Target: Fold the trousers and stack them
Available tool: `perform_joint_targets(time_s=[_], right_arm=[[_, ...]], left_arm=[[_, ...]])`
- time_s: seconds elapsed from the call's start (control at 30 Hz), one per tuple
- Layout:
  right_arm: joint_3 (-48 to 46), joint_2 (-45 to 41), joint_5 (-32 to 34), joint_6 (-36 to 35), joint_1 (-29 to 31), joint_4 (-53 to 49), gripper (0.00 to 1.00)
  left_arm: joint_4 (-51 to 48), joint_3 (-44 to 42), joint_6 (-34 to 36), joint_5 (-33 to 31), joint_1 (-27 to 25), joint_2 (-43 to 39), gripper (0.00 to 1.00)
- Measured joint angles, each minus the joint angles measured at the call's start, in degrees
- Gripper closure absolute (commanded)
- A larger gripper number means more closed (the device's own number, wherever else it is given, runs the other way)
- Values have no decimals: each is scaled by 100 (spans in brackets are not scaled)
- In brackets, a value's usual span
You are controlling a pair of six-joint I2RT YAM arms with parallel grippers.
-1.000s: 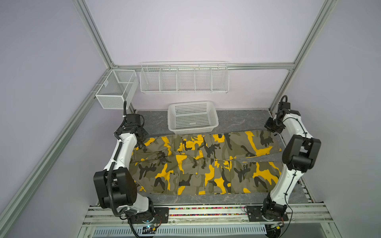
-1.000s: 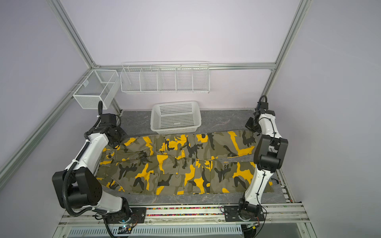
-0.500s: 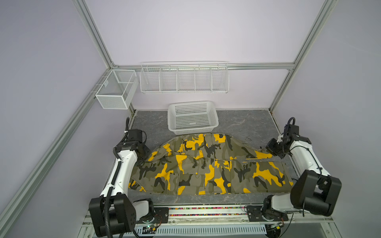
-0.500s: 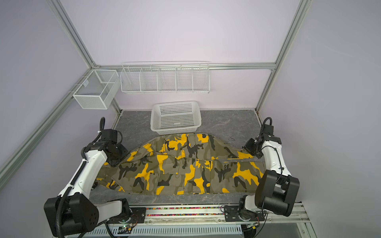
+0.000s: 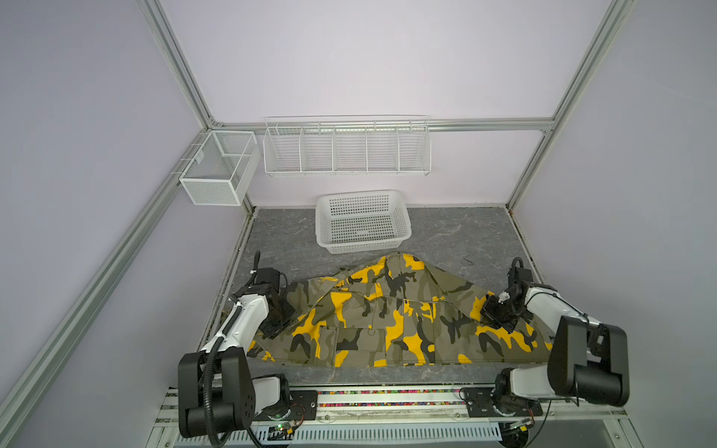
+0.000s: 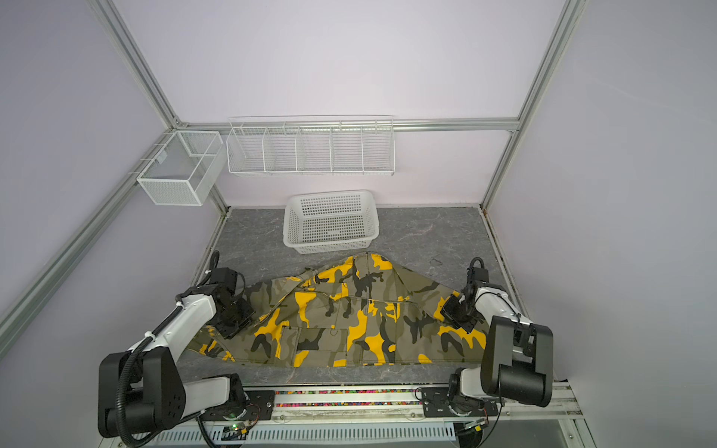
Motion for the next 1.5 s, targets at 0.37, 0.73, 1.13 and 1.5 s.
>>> perform_joint_targets(time_s=[0.37,0.73,1.13,1.5], right_arm=[[1788,1596,470,-503,-83,304,93],[3646,1718,518,-844,-529,-293,93],[5018,1707,160,-894,-1427,-1036,93],[5630,1720,-380,-601,-1521,-1198,93]], left_arm=[[533,699,173,85,-20,1043,100],[-367,2555,605,-787,48,1034,100],[-780,3587,1088,-1543,710,634,100],[-841,4166,1115,-1458,710,835,100]])
